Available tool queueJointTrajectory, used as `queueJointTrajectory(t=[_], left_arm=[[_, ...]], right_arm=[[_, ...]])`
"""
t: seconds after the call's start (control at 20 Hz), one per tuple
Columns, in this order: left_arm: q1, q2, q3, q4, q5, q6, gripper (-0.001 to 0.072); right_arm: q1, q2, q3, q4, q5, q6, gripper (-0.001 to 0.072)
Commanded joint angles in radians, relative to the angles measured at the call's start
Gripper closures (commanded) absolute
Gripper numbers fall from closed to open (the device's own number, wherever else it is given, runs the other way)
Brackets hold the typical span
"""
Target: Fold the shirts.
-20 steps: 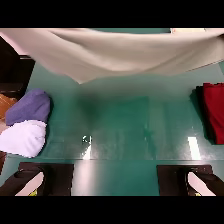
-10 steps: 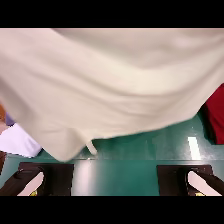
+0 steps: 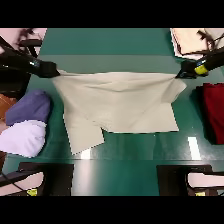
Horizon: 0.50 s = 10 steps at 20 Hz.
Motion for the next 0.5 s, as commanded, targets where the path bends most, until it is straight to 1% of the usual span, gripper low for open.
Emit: queueJointTrajectory(t=[0.0,0.05,0.1,0.15,0.25,0.3,0.35,0.45], left_arm=[[0.002,-0.148,-0.010,0.004,0.121,0.022,0.0678],[0.008,-0.153,0.008,0.011,0.124,0.019,0.0501],[0.019,-0.153,0.033,0.019,0.104,0.003,0.0228],[0.036,-0.151,0.061,0.021,0.053,-0.012,0.0166],[0.087,-0.129,0.074,0.019,-0.081,-0.016,0.0166],[0.107,-0.109,0.043,0.019,-0.113,-0.013,0.0166],[0.125,-0.079,-0.018,0.019,-0.111,-0.013,0.0166],[0.148,0.001,-0.193,0.019,-0.066,-0.013,0.0165]], right_arm=[[-0.006,-0.140,0.059,0.064,-0.045,0.003,0.0640],[-0.014,-0.154,0.100,0.100,-0.040,0.003,0.0422],[-0.025,-0.158,0.135,0.130,-0.026,0.002,0.0325],[-0.041,-0.154,0.167,0.136,0.002,0.002,0.0325],[-0.066,-0.113,0.166,0.133,0.063,-0.031,0.0326],[-0.081,-0.076,0.130,0.134,0.074,-0.043,0.0326],[-0.095,-0.029,0.073,0.134,0.075,-0.052,0.0326],[-0.120,0.071,-0.063,0.134,0.071,-0.069,0.0326]])
